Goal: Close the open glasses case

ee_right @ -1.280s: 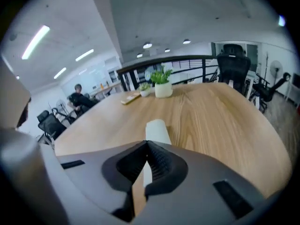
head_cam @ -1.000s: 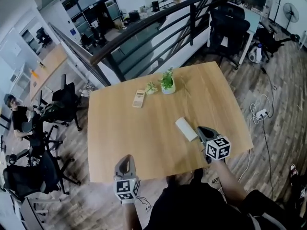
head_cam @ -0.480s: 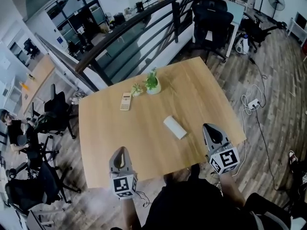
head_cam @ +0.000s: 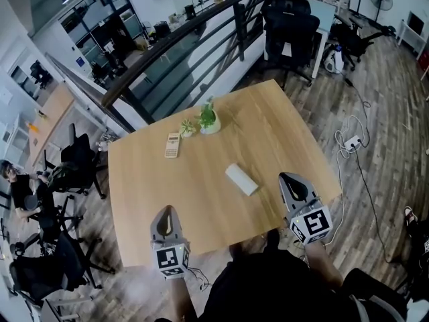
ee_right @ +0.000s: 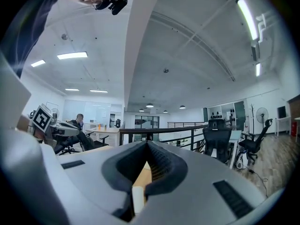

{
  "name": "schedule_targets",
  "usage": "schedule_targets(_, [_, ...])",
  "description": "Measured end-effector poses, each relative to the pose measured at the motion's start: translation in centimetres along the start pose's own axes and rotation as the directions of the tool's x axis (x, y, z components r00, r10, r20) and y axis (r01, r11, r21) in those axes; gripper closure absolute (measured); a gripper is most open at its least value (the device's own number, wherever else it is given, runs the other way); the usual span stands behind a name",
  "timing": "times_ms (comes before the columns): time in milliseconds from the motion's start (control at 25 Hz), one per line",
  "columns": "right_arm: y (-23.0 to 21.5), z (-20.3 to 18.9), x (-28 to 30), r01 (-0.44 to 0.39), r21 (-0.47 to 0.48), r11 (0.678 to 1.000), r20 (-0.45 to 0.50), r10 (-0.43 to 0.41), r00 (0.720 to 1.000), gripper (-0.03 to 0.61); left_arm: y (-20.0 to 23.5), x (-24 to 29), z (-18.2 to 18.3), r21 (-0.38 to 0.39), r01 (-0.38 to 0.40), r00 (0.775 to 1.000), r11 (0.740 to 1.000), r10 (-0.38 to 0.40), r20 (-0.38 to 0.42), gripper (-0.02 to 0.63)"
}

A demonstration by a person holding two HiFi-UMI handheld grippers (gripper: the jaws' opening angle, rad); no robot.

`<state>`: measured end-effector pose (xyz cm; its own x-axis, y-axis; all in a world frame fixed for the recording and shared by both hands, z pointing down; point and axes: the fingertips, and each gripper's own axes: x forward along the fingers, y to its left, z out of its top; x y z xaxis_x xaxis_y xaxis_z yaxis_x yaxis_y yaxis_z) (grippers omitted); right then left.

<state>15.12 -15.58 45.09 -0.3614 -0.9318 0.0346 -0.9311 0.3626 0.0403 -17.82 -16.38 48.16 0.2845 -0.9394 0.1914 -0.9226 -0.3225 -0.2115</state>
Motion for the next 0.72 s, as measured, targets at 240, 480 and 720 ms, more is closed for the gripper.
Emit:
schedule_targets(240, [0.5, -0.3, 0.4, -0.011, 0.007, 1.0, -0.01, 0.011, 1.0, 0.565, 1.0, -0.3, -0.2, 0.005, -0.013, 1.0, 1.0, 0.013, -0.009, 0.604])
schedule_targets(480, [0.7, -0.6, 0.6, -0.026, -0.001, 1.0, -0.018, 0.026, 1.0, 0.565, 1.6, -0.6, -0.2, -0.008, -0.044, 0.999, 0.999, 0.044, -0.012, 0.605])
schedule_targets(720, [1.1, -0.5, 1.3, -0.033, -0.002, 0.999, -0.017, 0.033, 0.999, 0.565, 2.3, -0.9, 0.2, -0.006, -0.059, 0.998, 0.998, 0.059, -0.011, 0.604])
